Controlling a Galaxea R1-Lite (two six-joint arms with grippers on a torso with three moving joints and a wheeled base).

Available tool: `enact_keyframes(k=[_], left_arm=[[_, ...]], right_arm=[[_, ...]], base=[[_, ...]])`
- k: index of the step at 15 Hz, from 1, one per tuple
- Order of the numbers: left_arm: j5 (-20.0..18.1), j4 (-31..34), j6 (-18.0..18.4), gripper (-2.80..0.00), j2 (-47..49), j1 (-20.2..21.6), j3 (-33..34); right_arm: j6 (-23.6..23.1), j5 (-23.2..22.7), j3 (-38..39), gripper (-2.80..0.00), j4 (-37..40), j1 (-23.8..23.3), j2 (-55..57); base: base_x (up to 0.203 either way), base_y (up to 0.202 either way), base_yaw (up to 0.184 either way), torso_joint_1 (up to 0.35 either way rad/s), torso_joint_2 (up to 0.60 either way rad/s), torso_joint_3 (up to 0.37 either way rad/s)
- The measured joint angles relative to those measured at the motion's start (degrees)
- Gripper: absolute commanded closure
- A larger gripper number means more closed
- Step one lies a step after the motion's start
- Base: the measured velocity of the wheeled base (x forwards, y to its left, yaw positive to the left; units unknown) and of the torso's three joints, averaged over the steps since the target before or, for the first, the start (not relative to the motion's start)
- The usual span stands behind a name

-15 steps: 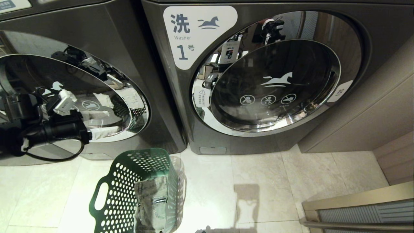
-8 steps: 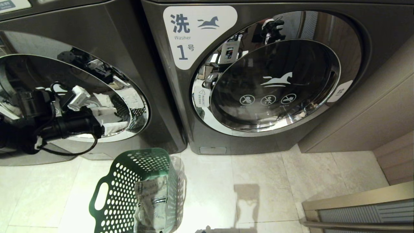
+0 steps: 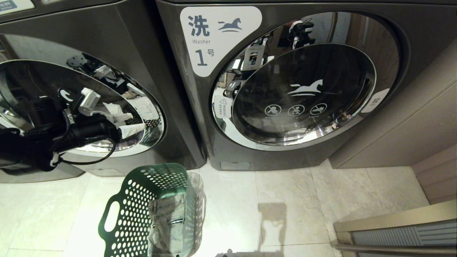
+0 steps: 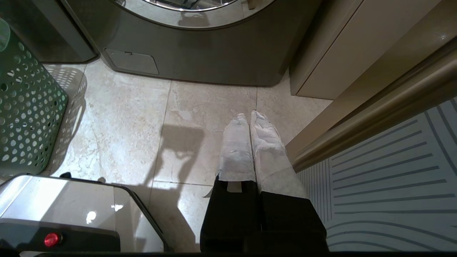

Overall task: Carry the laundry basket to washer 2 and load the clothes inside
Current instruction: Open the lid of the washing machine

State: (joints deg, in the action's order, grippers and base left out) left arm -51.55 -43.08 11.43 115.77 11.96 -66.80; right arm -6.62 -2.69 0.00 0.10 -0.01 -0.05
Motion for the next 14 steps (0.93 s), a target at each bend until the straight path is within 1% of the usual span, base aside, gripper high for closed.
enact_keyframes(k=[4,7,9,11,14], left_arm=[[-1.0,-1.1,-0.1,-2.80,0.7,0.0,0.2],[-1.3,-7.0,-0.2,-2.80,1.6,0.1,1.2],[-2.8,-10.2,-0.5,-2.80,2.2,0.4,2.1],[-5.4,-12.8,-1.6,-2.80,2.8,0.8,3.1],[-6.4,-15.2,-3.3,-2.80,3.6,1.0,3.4]], right_arm=[[0.0,0.0,0.0,0.00,0.0,0.0,0.0],[0.0,0.0,0.0,0.00,0.0,0.0,0.0],[0.0,0.0,0.0,0.00,0.0,0.0,0.0],[0.0,0.0,0.0,0.00,0.0,0.0,0.0],[0.0,0.0,0.0,0.00,0.0,0.0,0.0]], base=[[0.000,0.000,0.000,0.000,0.00,0.000],[0.000,0.000,0.000,0.000,0.00,0.000],[0.000,0.000,0.000,0.000,0.00,0.000],[0.000,0.000,0.000,0.000,0.00,0.000],[0.000,0.000,0.000,0.000,0.00,0.000]])
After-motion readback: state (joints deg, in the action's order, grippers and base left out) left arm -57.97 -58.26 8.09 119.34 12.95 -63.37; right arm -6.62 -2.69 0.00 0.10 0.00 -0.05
